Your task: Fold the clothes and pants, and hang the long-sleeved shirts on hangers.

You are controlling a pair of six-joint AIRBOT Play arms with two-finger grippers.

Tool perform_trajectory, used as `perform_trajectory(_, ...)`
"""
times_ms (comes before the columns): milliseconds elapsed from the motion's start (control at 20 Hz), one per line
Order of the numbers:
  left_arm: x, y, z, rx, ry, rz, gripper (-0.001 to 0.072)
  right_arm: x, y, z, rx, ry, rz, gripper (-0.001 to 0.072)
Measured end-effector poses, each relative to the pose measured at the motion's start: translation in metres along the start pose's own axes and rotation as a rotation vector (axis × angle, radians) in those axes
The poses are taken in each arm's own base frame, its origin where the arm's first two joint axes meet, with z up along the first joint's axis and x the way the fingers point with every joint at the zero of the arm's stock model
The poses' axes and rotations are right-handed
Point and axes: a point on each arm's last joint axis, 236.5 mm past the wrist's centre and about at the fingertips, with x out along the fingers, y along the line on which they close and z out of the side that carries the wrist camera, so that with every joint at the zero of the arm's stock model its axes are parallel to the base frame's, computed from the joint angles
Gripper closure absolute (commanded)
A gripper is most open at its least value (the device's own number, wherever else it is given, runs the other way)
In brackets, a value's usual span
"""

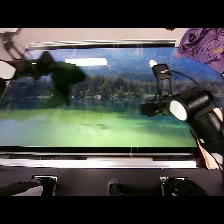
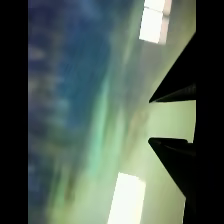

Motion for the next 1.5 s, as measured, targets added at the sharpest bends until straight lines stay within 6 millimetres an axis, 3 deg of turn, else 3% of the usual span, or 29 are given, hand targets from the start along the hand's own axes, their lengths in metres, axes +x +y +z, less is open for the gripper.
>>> perform_trajectory(100, 0.007, -0.046, -0.054, 0.049, 0.113, -0.071, 0.0695, -0.015, -0.031, -0.009, -0.006, 0.012, -0.11, 0.039)
perform_trajectory(200, 0.016, -0.078, -0.114, 0.088, 0.236, -0.115, 0.0694, -0.033, -0.059, -0.016, -0.001, 0.008, -0.205, 0.0391)
perform_trajectory(350, 0.026, -0.108, -0.217, 0.157, 0.438, -0.151, 0.069, -0.06, -0.086, -0.022, 0.02, -0.022, -0.286, 0.0391)
perform_trajectory(400, 0.029, -0.113, -0.247, 0.18, 0.496, -0.154, 0.0637, -0.068, -0.092, -0.024, 0.033, -0.036, -0.301, 0.0391)
perform_trajectory(450, 0.031, -0.114, -0.279, 0.206, 0.555, -0.149, 0.0408, -0.074, -0.097, -0.026, 0.044, -0.049, -0.31, 0.039)
perform_trajectory(500, 0.032, -0.115, -0.303, 0.218, 0.601, -0.144, 0.0124, -0.08, -0.101, -0.027, 0.055, -0.063, -0.316, 0.039)
perform_trajectory(550, 0.032, -0.115, -0.321, 0.227, 0.635, -0.137, 0.0009, -0.085, -0.103, -0.027, 0.066, -0.075, -0.317, 0.0386)
perform_trajectory(600, 0.032, -0.114, -0.333, 0.227, 0.659, -0.128, 0.0008, -0.088, -0.104, -0.028, 0.08, -0.085, -0.314, 0.0312)
perform_trajectory(650, 0.031, -0.112, -0.338, 0.234, 0.673, -0.122, 0.0008, -0.089, -0.103, -0.027, 0.098, -0.097, -0.308, 0.0288)
perform_trajectory(800, 0.023, -0.099, -0.319, 0.257, 0.663, -0.091, 0.001, -0.085, -0.097, -0.022, 0.173, -0.129, -0.272, 0.0278)
perform_trajectory(850, 0.018, -0.092, -0.306, 0.267, 0.65, -0.073, 0.0012, -0.082, -0.097, -0.02, 0.204, -0.13, -0.271, 0.0227)
perform_trajectory(1000, 0.001, -0.063, -0.253, 0.283, 0.582, 0.001, 0.0021, -0.061, -0.112, -0.023, 0.352, -0.074, -0.258, 0.0216)
perform_trajectory(1150, -0.018, -0.034, -0.198, 0.265, 0.491, 0.064, 0.0035, -0.017, -0.123, -0.035, 0.542, 0.059, -0.091, 0.0214)
perform_trajectory(1300, -0.03, -0.008, -0.16, 0.226, 0.425, 0.119, 0.0034, 0.035, -0.117, -0.051, 0.687, 0.186, 0.17, 0.0213)
perform_trajectory(1350, -0.032, -0.002, -0.151, 0.214, 0.41, 0.131, 0.0035, 0.052, -0.11, -0.056, 0.717, 0.217, 0.252, 0.0179)
perform_trajectory(1400, -0.034, 0.004, -0.144, 0.205, 0.396, 0.143, 0.0035, 0.069, -0.102, -0.062, 0.73, 0.247, 0.318, 0.0085)
perform_trajectory(1500, -0.036, 0.013, -0.134, 0.191, 0.378, 0.16, 0.0035, 0.098, -0.084, -0.073, 0.724, 0.303, 0.409, 0.0056)
